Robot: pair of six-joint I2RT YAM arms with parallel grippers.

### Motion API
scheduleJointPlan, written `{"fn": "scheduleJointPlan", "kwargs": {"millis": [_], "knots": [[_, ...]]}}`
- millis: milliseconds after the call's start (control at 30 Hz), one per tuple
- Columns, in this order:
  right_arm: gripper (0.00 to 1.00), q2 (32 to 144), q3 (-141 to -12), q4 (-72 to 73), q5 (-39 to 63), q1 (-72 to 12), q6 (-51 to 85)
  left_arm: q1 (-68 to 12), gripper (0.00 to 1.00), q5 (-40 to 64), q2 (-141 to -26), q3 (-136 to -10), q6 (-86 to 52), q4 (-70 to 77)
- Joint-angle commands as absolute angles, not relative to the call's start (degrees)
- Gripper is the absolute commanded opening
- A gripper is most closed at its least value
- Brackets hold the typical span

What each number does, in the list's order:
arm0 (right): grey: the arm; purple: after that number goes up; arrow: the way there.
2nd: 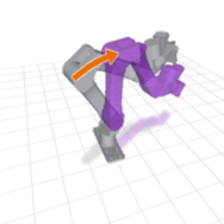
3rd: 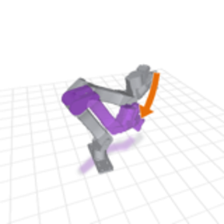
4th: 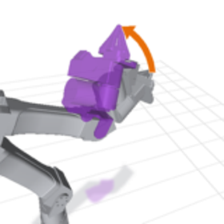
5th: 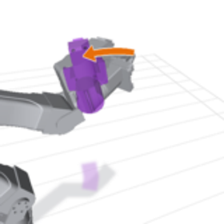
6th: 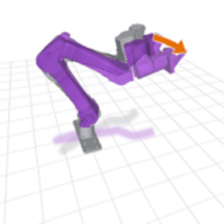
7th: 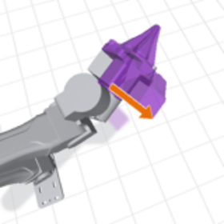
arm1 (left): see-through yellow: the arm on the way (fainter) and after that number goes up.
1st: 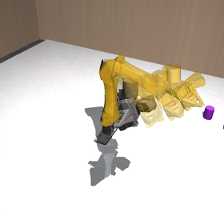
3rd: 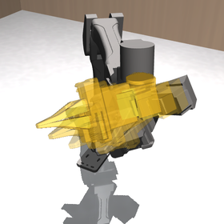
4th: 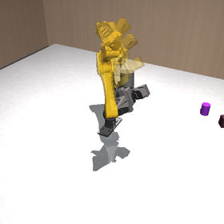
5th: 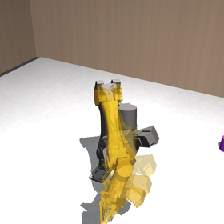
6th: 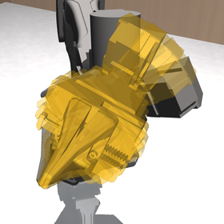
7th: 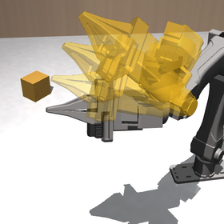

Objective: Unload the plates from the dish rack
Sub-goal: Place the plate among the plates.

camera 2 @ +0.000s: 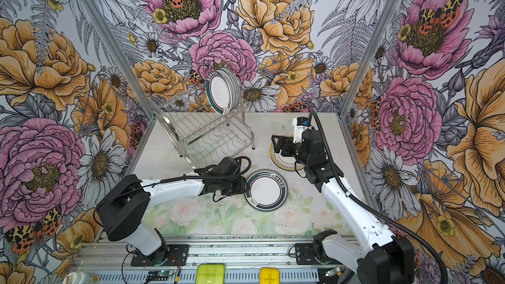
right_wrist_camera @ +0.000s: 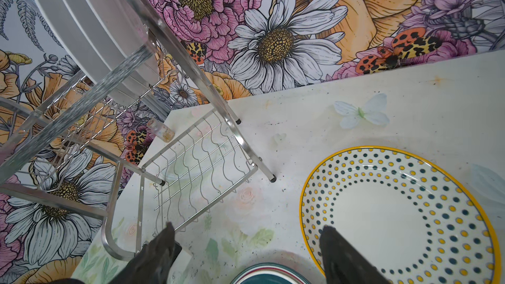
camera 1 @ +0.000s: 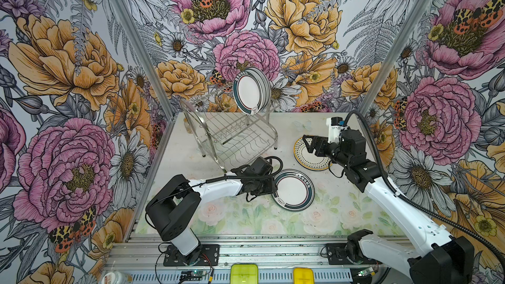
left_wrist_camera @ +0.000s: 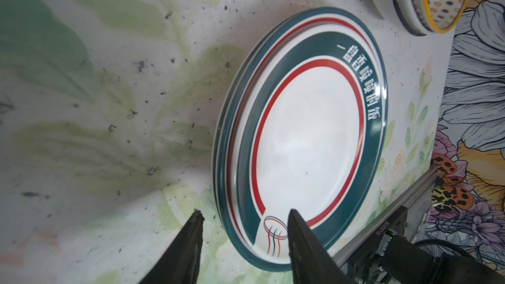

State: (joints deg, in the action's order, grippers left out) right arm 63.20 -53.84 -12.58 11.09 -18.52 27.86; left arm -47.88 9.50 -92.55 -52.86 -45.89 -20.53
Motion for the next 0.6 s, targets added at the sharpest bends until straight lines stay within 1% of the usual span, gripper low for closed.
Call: {"fn": "scheduleJointPlan", "kwargs": {"millis": [0, 167, 200, 233, 367, 433, 567], "knots": [[0.88, 63.9, -58.4, -14.0, 8.9, -19.8, 23.5, -47.9, 0.53, 3.5, -88.7, -54.2, -44.4, -26.2], [0.90, 65.8, -65.0, -14.8, 4.5, -22.3, 17.7, -45.9, 0.56, -0.9, -80.7, -52.0, -43.5, -29.1], [0.96, 66.7, -66.9, -14.8, 3.7, -22.8, 16.9, -45.5, 0.57, -2.4, -78.7, -51.9, -42.9, -30.4], [0.99, 67.7, -68.7, -15.0, 3.3, -23.2, 16.2, -45.1, 0.58, -3.6, -76.8, -51.8, -42.5, -31.8], [0.99, 74.6, -81.2, -20.6, 1.4, -24.7, 16.0, -41.7, 0.60, -3.8, -70.3, -49.5, -41.6, -33.3], [0.99, 78.2, -87.2, -22.3, 1.2, -25.9, 16.7, -39.7, 0.67, -3.8, -67.2, -48.1, -41.4, -34.2], [0.99, 84.6, -96.9, -24.7, 0.6, -29.5, 15.8, -36.5, 0.68, -2.6, -62.2, -45.3, -41.0, -34.5]]}}
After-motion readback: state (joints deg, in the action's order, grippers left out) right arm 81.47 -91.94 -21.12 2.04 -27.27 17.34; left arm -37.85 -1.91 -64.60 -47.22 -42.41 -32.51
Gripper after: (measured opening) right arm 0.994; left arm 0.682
